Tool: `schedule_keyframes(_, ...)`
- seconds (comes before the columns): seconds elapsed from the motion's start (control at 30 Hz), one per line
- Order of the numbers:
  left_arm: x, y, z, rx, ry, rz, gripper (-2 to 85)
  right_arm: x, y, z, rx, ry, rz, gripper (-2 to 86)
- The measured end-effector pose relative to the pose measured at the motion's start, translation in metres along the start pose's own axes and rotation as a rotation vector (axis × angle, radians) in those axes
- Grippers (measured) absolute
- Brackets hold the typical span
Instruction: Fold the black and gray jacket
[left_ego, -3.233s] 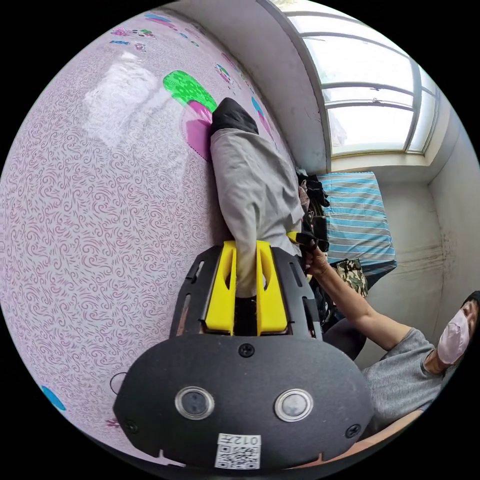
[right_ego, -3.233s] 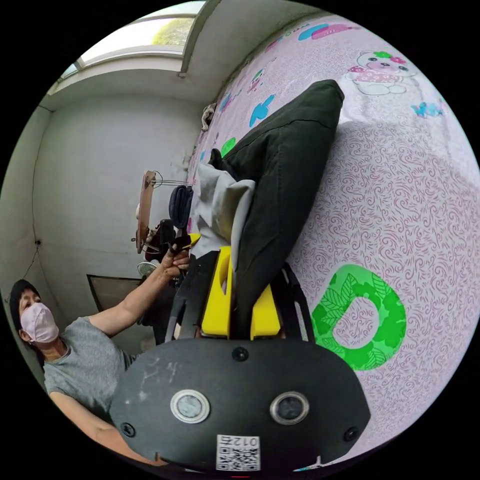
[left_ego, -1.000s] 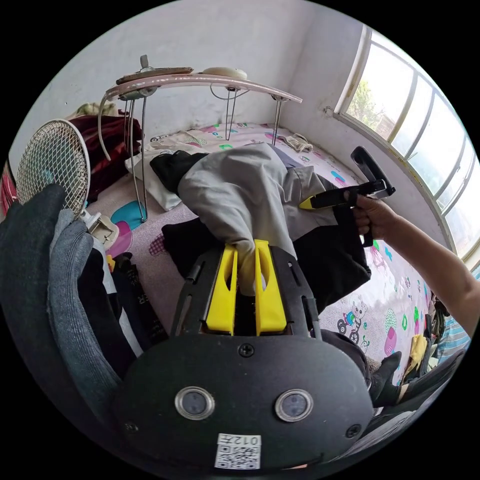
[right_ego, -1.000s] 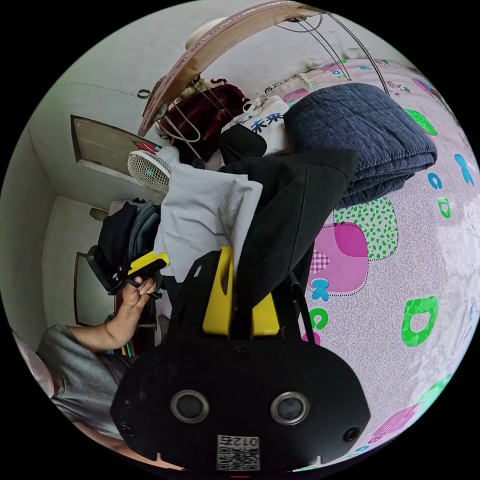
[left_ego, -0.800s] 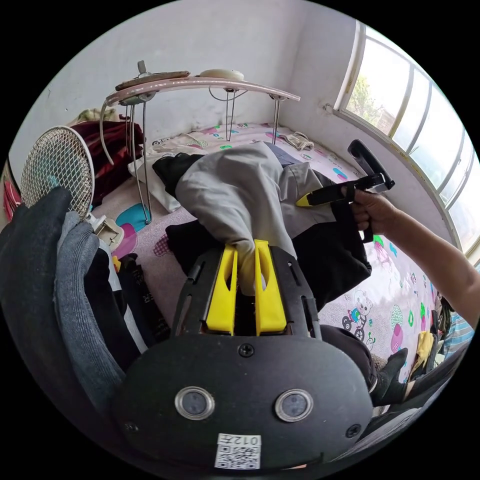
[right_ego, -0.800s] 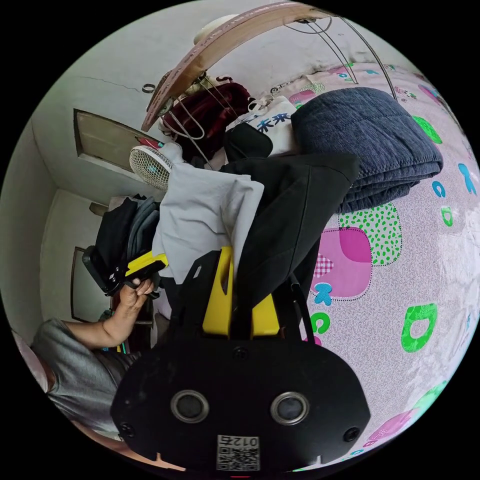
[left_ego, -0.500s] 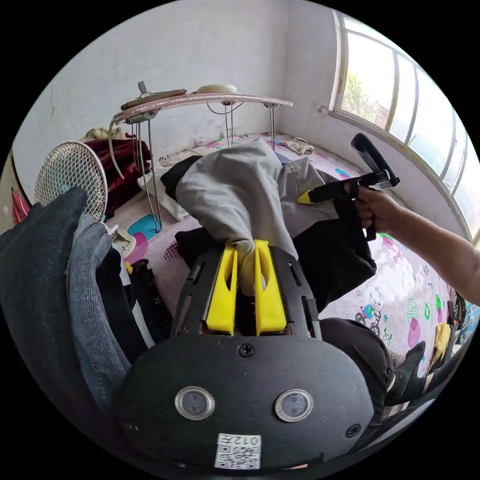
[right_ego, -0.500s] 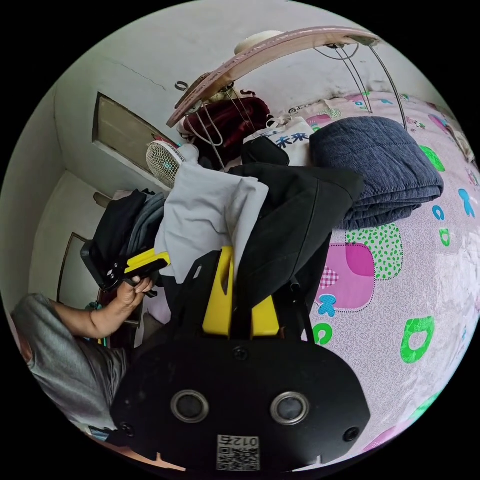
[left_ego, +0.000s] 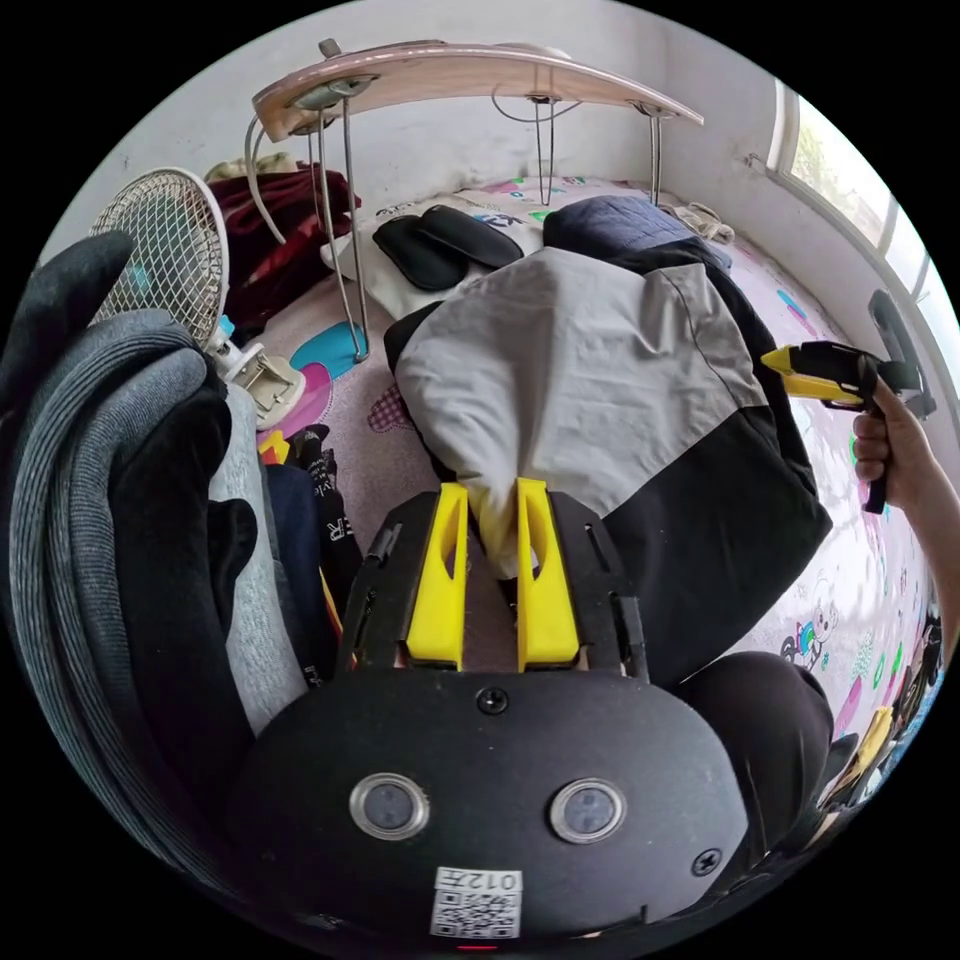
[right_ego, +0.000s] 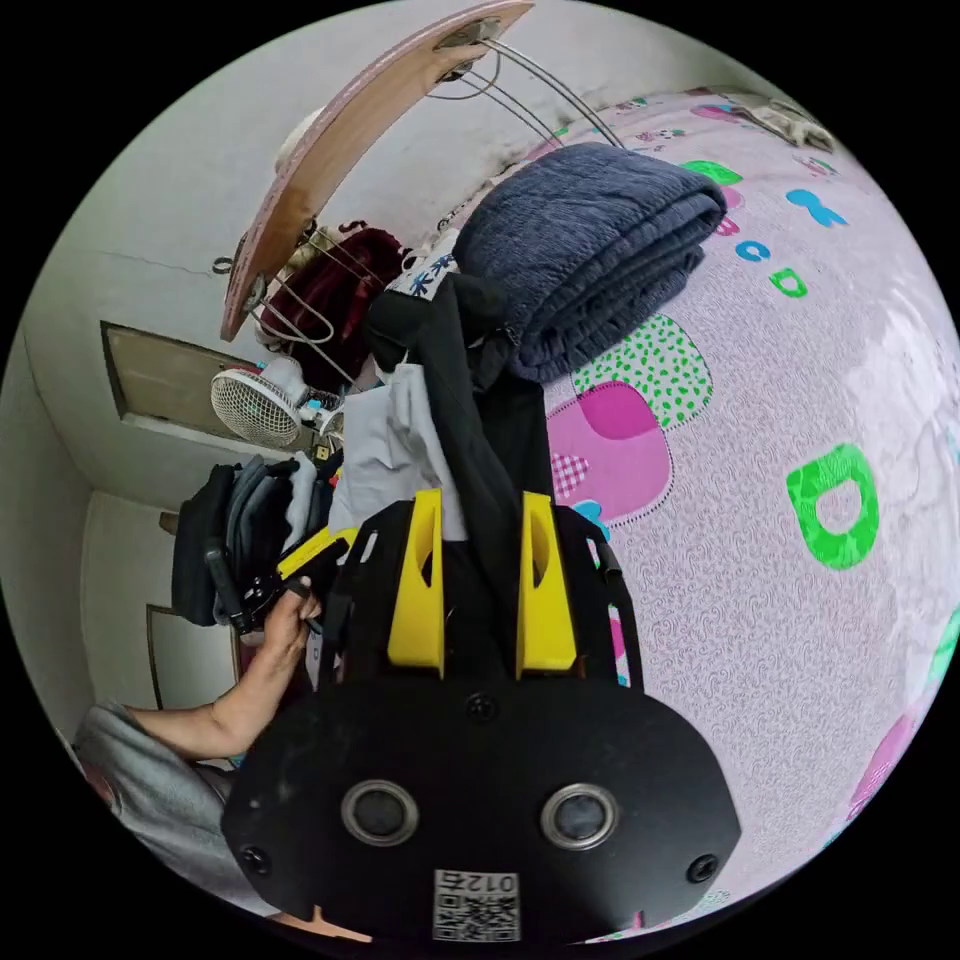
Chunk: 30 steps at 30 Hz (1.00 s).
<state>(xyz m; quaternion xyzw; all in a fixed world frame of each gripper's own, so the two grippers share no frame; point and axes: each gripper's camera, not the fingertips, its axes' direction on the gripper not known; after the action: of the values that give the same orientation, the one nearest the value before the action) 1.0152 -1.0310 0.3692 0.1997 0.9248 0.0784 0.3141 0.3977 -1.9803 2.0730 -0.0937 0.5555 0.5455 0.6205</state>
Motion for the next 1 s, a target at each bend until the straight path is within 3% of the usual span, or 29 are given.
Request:
schedule_keyframes(0.23, -0.010, -0.025, -0.026, 0.034, -0.016, 0.015, 6.3, 0.058, 0.128, -0.104, 0.084, -0.172, 0.171, 13.0)
schedule_keyframes(0.37, 0.014, -0.036, -0.081, 0.205, -0.203, 0.095, 3.5, 0.065, 0.165, -0.163, 0.127, -0.176, 0.195, 12.7)
schedule_keyframes(0.47, 0.038, -0.067, -0.130, 0.394, -0.230, 0.184, 2.7, 0.076, 0.181, -0.202, 0.150, -0.207, 0.216, 12.5)
schedule_keyframes(0.57, 0.051, -0.141, -0.148, 0.433, -0.135, 0.239, 4.2, 0.080, 0.192, -0.241, 0.188, -0.270, 0.222, 12.3)
schedule_keyframes(0.63, 0.037, -0.207, -0.138, 0.363, 0.003, 0.151, 6.0, 0.078, 0.195, -0.264, 0.202, -0.304, 0.208, 12.3)
schedule_keyframes(0.7, -0.001, -0.301, -0.088, 0.121, 0.335, -0.015, 8.7, 0.075, 0.194, -0.282, 0.197, -0.336, 0.195, 12.4)
schedule_keyframes(0.8, -0.044, -0.379, -0.011, -0.118, 0.624, -0.212, 10.9, 0.079, 0.185, -0.312, 0.229, -0.393, 0.217, 12.7)
schedule_keyframes(0.9, -0.071, -0.415, 0.025, -0.169, 0.667, -0.329, 12.7, 0.097, 0.150, -0.341, 0.315, -0.489, 0.280, 13.2)
schedule_keyframes(1.0, -0.071, -0.444, 0.044, -0.246, 0.617, -0.268, 14.1, 0.103, 0.089, -0.363, 0.336, -0.524, 0.290, 13.3)
